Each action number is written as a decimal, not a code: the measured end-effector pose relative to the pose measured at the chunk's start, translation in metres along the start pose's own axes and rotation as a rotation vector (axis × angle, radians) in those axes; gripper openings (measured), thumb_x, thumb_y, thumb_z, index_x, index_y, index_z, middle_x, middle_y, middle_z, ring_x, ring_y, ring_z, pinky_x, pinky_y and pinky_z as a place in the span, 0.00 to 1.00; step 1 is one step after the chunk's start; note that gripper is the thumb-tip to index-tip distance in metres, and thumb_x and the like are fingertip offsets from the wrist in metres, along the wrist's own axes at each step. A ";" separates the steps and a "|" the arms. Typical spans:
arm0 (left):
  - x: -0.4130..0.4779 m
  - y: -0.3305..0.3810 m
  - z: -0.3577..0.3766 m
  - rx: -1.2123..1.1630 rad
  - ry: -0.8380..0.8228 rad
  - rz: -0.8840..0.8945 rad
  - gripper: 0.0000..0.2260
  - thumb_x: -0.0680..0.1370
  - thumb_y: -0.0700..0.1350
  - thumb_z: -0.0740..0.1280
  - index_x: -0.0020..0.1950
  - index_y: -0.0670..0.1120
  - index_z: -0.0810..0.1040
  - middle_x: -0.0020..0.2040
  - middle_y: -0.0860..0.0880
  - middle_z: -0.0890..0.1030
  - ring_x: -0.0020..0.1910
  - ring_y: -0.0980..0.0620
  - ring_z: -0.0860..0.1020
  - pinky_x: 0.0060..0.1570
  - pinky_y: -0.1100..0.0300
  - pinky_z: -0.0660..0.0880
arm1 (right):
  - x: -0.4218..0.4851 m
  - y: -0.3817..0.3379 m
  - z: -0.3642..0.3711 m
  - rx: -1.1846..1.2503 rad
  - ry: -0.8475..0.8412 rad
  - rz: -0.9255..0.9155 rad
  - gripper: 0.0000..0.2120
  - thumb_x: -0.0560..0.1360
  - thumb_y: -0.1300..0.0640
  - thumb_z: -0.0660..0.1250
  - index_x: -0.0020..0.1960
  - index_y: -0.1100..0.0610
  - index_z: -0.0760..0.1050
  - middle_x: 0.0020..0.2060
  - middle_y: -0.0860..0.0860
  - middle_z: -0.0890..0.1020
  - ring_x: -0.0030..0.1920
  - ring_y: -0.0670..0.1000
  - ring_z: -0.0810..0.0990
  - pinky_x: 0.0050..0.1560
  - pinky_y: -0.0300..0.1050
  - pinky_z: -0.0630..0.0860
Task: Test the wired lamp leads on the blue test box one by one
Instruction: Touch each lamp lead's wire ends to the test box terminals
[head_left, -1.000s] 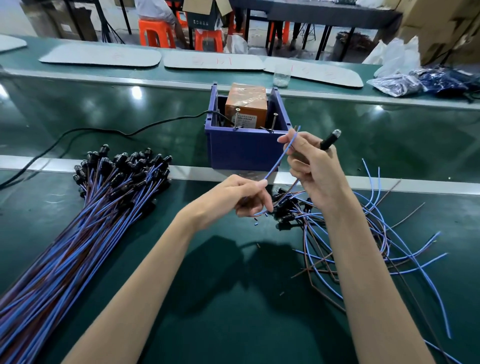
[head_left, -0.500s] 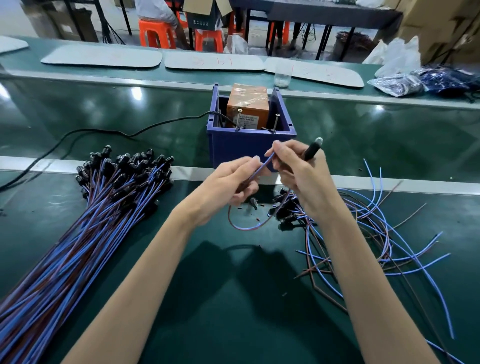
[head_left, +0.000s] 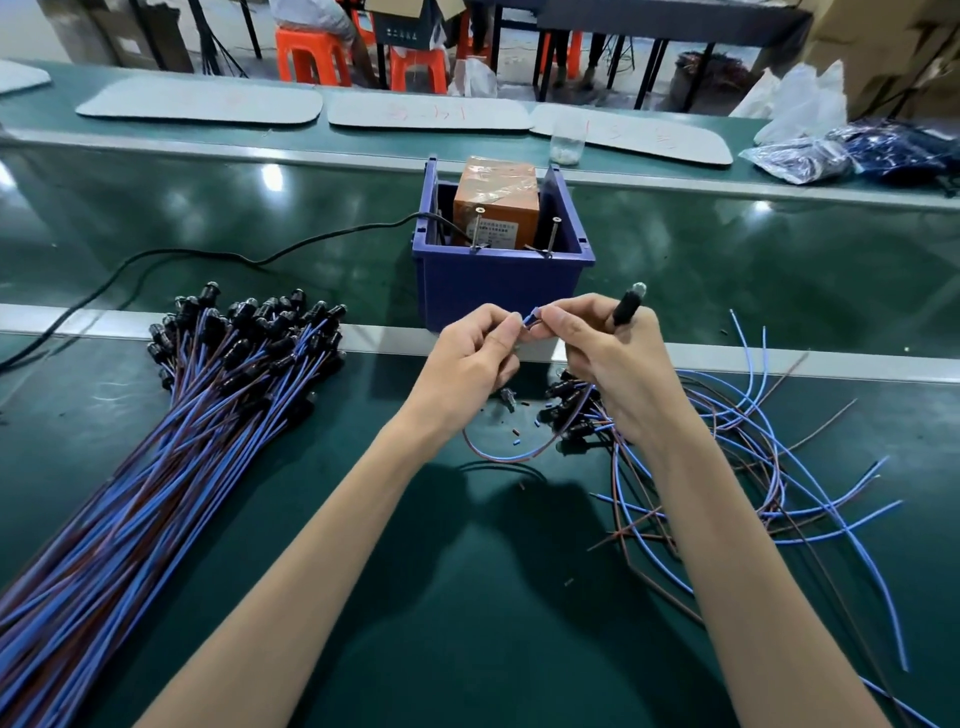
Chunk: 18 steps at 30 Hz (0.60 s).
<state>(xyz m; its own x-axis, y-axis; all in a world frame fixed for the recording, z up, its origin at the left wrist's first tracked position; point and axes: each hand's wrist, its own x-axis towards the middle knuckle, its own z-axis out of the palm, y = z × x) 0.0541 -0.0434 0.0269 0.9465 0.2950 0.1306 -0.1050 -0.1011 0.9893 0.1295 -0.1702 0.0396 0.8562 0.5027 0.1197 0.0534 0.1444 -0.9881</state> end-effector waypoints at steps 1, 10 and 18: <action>0.000 0.000 0.002 -0.010 0.014 -0.001 0.11 0.84 0.41 0.56 0.42 0.45 0.71 0.24 0.55 0.66 0.23 0.60 0.60 0.24 0.69 0.58 | 0.000 0.000 -0.001 -0.013 0.003 -0.007 0.05 0.75 0.65 0.68 0.41 0.60 0.80 0.34 0.55 0.85 0.20 0.39 0.63 0.22 0.30 0.59; -0.004 -0.002 0.009 0.063 0.138 0.052 0.10 0.80 0.44 0.65 0.39 0.51 0.77 0.34 0.49 0.76 0.33 0.53 0.67 0.35 0.62 0.65 | 0.004 0.001 -0.001 -0.356 -0.011 -0.059 0.10 0.77 0.61 0.67 0.37 0.53 0.77 0.30 0.46 0.80 0.24 0.40 0.70 0.30 0.30 0.64; -0.002 -0.005 0.006 0.153 0.179 -0.082 0.11 0.80 0.45 0.65 0.37 0.47 0.75 0.25 0.58 0.68 0.26 0.60 0.63 0.28 0.71 0.61 | 0.009 0.014 0.003 -0.689 0.140 -0.059 0.09 0.78 0.63 0.63 0.39 0.59 0.76 0.27 0.40 0.76 0.29 0.36 0.73 0.33 0.26 0.66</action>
<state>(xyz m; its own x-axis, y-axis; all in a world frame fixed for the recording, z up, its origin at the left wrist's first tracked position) 0.0549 -0.0491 0.0208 0.8794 0.4704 0.0731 0.0305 -0.2089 0.9775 0.1363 -0.1613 0.0274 0.8975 0.3897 0.2067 0.3752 -0.4280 -0.8222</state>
